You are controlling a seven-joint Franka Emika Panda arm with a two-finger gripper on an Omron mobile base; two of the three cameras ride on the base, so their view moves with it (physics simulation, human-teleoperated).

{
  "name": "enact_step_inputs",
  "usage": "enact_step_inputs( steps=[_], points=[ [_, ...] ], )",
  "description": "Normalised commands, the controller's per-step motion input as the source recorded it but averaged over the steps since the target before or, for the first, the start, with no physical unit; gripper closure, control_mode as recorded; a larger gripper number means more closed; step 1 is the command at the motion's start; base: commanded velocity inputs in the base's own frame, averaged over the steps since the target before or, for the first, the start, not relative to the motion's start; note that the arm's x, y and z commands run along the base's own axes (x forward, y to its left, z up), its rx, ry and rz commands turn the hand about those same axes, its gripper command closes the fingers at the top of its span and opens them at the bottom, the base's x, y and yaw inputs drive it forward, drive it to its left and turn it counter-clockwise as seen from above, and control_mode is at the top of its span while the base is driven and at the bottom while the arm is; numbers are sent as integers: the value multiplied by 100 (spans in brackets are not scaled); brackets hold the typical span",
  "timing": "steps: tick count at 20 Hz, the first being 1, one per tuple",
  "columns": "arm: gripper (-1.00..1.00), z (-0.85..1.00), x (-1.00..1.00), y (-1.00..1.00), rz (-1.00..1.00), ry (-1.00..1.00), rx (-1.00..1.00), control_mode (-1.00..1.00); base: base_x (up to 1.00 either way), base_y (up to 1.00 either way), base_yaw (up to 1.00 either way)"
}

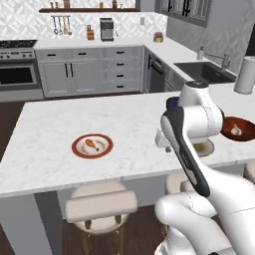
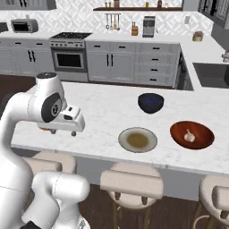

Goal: Pick the chicken drumstick and garlic from their plates and place them in the bowl. Then put the bowl in the fridge.

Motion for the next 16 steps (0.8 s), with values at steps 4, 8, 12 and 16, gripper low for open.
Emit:
enact_step_inputs(
  steps=[4, 8, 12, 16],
  points=[
    [-100, 0, 0, 0, 0, 0, 0, 100, 0, 100, 0],
    [-100, 0, 0, 0, 0, 0, 0, 100, 8, 82, -4],
    [-100, 0, 0, 0, 0, 0, 0, 100, 31, 59, -2],
    [-100, 0, 0, 0, 0, 0, 0, 100, 61, 17, 1]
  ],
)
